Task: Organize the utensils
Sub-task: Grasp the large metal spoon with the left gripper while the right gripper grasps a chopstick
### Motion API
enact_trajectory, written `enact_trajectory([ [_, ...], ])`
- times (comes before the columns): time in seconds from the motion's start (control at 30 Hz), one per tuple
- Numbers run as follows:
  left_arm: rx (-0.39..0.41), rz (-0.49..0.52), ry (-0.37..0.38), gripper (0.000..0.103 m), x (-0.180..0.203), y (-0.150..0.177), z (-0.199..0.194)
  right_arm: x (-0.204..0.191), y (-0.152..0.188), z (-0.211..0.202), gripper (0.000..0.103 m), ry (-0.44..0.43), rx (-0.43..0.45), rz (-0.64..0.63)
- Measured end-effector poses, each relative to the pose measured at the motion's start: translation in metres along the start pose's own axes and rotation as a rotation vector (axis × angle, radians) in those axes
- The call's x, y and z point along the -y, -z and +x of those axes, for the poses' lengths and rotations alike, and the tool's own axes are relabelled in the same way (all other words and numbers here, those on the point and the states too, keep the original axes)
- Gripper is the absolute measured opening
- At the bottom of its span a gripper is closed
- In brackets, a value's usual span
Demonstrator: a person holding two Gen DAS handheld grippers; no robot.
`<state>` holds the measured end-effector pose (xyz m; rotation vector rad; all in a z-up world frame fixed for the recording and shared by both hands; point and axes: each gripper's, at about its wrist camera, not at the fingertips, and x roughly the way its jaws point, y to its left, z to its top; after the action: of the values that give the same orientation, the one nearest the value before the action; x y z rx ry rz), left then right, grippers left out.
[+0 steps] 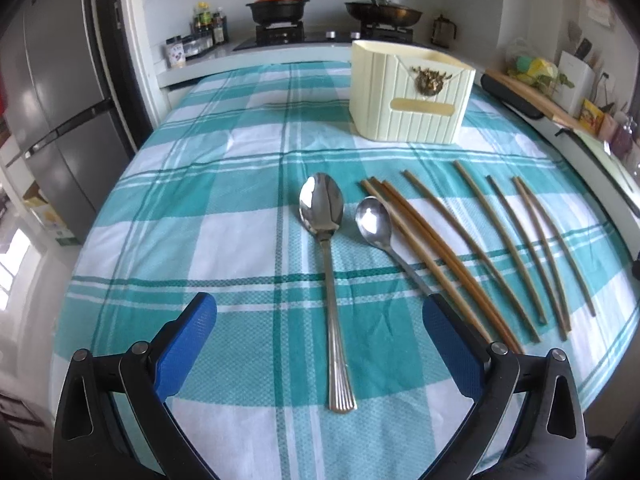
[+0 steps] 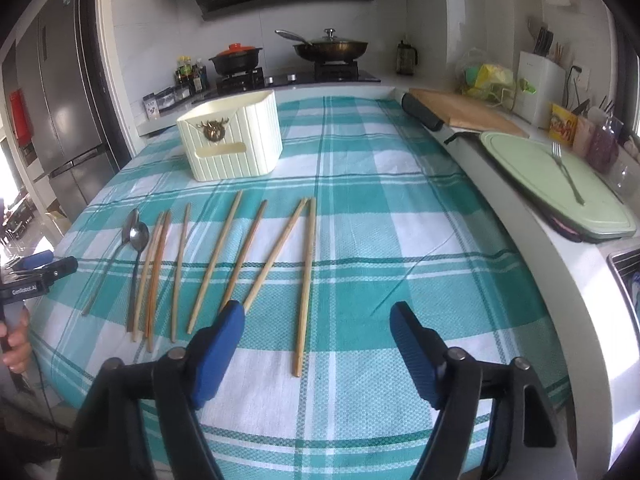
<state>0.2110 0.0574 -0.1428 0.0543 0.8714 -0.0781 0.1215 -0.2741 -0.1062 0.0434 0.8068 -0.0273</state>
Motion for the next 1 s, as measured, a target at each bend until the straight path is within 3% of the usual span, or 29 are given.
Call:
enact_trajectory([
  [0.33, -0.089, 0.044, -0.053, 0.102, -0.004, -0.017, 0.056, 0.000, -0.018, 0.048, 0.055, -0.073, -0.109, -0.029],
  [0.47, -0.109, 0.048, -0.042, 0.102, -0.004, -0.022, 0.068, 0.001, -0.028, 0.077, 0.054, -0.100, -0.163, -0.053],
  [0.53, -0.122, 0.055, -0.040, 0.102, -0.003, -0.024, 0.074, 0.001, -0.033, 0.093, 0.045, -0.117, -0.201, -0.060],
  [0.73, -0.142, 0.030, 0.004, 0.102, -0.009, -0.034, 0.087, -0.009, -0.045, 0.139, 0.034, -0.120, -0.298, -0.137],
  [0.87, -0.152, 0.023, 0.025, 0.097, -0.009, -0.044, 0.096, -0.012, -0.057, 0.153, 0.032, -0.104, -0.320, -0.170],
  [1.0, -0.153, 0.042, 0.036, 0.084, -0.004, -0.056, 0.103, -0.014, -0.072, 0.168, 0.031, -0.108, -0.339, -0.186],
])
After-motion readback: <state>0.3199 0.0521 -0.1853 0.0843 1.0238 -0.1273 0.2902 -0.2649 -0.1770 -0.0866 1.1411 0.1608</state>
